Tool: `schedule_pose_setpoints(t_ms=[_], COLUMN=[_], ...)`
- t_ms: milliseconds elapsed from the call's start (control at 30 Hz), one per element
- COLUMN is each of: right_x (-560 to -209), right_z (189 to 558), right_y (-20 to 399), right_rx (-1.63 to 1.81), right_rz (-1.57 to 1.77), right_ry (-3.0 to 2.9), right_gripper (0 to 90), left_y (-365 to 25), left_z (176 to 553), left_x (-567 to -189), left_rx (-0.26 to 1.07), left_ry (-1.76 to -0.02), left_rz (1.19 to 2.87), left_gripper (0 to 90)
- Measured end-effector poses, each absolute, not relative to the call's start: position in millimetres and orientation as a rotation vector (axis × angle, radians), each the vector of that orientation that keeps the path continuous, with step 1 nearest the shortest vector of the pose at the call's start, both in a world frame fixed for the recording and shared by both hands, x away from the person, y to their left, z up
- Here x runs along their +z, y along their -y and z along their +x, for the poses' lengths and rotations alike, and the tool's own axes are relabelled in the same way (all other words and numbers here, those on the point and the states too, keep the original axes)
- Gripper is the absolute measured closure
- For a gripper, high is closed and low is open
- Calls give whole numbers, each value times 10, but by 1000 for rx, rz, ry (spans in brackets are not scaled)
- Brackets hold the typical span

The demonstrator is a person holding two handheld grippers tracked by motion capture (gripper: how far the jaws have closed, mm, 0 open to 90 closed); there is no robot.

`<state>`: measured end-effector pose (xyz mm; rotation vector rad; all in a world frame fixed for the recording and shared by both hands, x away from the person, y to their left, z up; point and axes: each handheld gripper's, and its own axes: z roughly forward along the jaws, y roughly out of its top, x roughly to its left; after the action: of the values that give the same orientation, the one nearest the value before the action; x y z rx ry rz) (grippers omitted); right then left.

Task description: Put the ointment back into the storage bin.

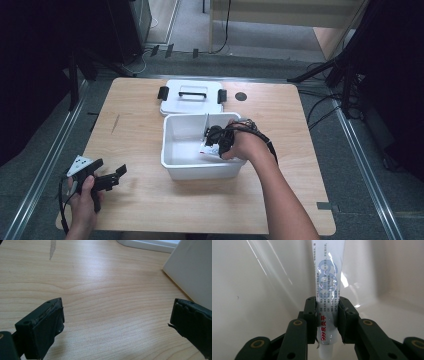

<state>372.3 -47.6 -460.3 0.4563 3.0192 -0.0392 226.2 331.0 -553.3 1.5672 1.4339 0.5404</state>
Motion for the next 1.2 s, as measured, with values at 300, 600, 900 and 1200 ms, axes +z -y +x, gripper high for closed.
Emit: schedule_pose_setpoints(t_ms=[300,600,900,1200], right_x=[-4692,-4698,-4698,-4681], right_z=[3748,3751,3751,3740], right_y=[447,452,453,467], right_rx=[-106,-115,-107,-71], right_rz=[473,495,483,494], right_ry=[-3055,-3061,-3069,-3069], right_gripper=[725,726,722,668], left_y=[-3311,-3311,-3312,-3312], left_z=[2263,2263,2265,2263], left_x=[-5533,-5533,-5534,-5534], left_rx=[536,535,534,534], left_ry=[-1434,-1432,-1434,-1431], left_rz=[1568,1568,1567,1567], left_gripper=[0,0,0,0])
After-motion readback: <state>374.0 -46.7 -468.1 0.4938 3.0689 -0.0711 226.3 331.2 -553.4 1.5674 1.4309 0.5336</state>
